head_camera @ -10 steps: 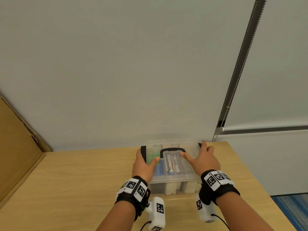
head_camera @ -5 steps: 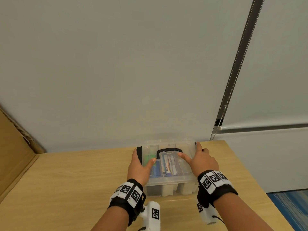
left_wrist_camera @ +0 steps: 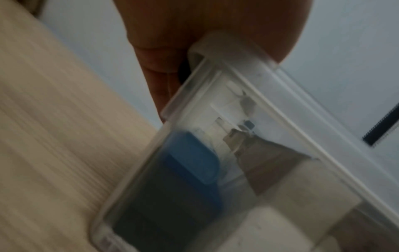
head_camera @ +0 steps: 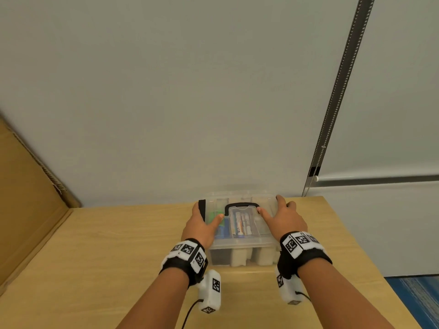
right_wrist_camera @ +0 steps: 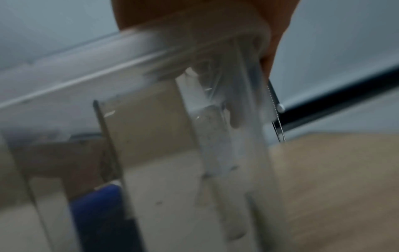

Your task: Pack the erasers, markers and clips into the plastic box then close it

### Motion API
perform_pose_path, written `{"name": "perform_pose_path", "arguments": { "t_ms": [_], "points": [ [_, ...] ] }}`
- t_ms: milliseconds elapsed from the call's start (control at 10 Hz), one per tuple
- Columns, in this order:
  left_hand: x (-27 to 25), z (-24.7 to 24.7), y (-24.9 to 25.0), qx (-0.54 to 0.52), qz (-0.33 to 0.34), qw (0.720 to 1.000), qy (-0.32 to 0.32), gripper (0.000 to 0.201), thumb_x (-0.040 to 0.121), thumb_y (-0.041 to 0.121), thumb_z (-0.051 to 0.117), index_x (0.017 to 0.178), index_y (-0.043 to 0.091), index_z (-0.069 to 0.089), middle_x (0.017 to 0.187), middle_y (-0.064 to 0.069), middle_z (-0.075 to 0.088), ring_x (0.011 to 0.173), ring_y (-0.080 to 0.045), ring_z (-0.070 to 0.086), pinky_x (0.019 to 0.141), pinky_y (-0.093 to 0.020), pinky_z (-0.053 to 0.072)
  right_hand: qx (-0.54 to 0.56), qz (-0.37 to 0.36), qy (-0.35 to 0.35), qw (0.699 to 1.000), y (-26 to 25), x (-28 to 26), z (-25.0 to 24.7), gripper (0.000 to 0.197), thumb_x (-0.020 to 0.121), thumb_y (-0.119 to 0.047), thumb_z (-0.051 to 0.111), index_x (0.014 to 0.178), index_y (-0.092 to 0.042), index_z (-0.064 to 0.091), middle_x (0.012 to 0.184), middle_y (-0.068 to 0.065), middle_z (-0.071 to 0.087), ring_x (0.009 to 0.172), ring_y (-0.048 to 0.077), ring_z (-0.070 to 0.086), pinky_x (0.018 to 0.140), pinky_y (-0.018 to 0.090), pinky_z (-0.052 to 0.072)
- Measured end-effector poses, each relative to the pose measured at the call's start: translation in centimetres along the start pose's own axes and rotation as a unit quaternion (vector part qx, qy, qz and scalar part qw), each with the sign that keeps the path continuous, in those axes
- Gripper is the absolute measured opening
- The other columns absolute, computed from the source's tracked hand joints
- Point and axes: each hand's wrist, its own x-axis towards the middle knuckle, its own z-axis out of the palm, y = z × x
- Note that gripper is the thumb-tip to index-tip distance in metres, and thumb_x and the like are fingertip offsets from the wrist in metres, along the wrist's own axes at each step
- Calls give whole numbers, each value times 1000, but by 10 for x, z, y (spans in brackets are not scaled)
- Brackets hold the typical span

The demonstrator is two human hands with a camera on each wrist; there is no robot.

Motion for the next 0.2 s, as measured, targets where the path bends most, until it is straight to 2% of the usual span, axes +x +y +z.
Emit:
{"name": "perform_pose_path", "arguments": {
  "t_ms": [100,200],
  "points": [
    [0,-10,4,109,-2,994,-27,84,85,67,41,149,22,11,136,-7,54,115,-27,58,94,-37,49,-25,-21,-34,999,-4,-4,-11,74,91,-62,33,149,-20,15,143,14,33,119,34,49,88,41,48],
    [-10,-18,-8,120,23,991,-48,85,84,74,30,150,24,9,146,-8,44,125,-25,51,103,-41,44,-32,-56,-19,998,3,-19,-12,72,93,-55,35,150,-17,13,155,11,16,135,33,31,106,42,38]
  ]
}}
